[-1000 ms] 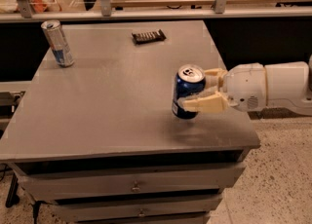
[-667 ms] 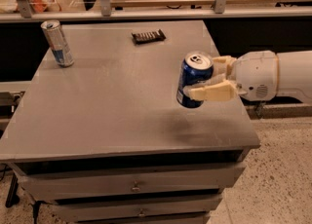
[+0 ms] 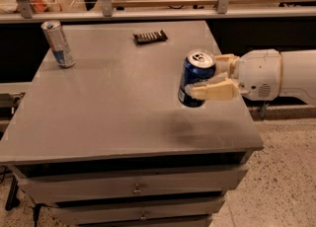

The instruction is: Move pepsi can near rxbar chocolate

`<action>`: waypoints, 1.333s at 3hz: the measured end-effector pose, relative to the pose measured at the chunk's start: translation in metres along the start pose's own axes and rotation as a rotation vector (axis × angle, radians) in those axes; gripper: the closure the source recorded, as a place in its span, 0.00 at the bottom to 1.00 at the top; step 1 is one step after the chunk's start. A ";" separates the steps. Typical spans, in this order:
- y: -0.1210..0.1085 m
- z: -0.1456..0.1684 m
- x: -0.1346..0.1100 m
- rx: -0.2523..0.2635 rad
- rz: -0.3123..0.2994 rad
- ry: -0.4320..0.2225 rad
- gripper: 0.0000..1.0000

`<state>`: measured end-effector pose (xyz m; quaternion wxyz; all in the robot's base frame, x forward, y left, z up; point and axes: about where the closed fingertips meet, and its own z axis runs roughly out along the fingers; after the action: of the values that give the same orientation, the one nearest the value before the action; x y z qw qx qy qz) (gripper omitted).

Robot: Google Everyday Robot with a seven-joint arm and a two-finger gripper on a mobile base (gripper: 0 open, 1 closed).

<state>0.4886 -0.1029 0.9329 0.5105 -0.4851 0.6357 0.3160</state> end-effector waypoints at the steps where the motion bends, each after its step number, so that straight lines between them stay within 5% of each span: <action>1: -0.036 0.008 -0.020 0.075 -0.033 0.013 1.00; 3: -0.144 0.048 -0.068 0.240 -0.060 0.078 1.00; 4: -0.194 0.069 -0.062 0.308 -0.036 0.097 1.00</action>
Offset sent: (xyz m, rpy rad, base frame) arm 0.1755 0.0144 0.0918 -0.1129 -0.1375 -0.2428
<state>0.6952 -0.0865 0.9908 0.5531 -0.4270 0.6918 0.1817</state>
